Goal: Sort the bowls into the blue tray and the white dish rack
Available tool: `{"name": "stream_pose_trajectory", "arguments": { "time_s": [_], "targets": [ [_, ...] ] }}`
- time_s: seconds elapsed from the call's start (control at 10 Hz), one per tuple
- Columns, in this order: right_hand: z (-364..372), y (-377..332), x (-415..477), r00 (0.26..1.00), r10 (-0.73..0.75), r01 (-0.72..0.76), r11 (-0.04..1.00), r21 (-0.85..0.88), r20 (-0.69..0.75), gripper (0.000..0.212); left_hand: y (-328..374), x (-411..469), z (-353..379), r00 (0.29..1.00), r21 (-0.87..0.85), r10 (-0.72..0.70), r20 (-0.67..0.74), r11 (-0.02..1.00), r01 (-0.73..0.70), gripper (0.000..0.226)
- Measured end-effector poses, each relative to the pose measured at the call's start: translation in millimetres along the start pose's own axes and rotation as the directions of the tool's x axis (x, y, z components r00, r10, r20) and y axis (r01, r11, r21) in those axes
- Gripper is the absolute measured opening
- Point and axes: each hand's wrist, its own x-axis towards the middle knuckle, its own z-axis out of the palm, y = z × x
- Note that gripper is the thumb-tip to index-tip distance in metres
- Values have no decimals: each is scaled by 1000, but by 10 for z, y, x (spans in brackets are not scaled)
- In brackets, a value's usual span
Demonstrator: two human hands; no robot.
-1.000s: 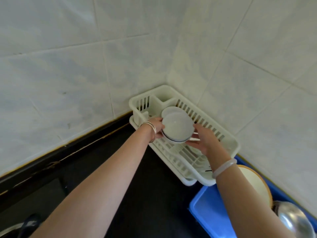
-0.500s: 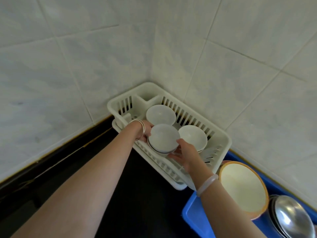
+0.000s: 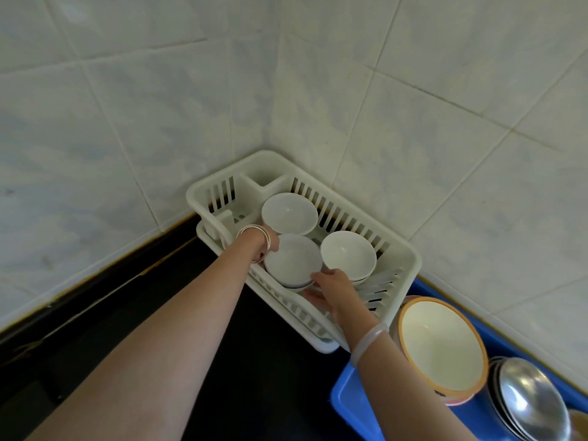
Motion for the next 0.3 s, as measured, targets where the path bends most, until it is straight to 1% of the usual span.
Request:
{"name": "stream_pose_trajectory", "arguments": {
  "time_s": [0.1, 0.2, 0.3],
  "targets": [
    [-29, -35, -84, 1000, 16, -16, 1000, -6, 14, 17, 4, -32, 25, 997, -84, 16, -79, 996, -22, 39],
    [-108, -63, -184, 999, 4, -2, 998, -62, 33, 20, -7, -45, 54, 978, -47, 60, -201, 996, -70, 36],
    [-247, -167, -384, 994, -102, 104, 992, -68, 35, 26, -22, -180, 63, 951, -25, 87, -297, 995, -99, 30]
  ]
}}
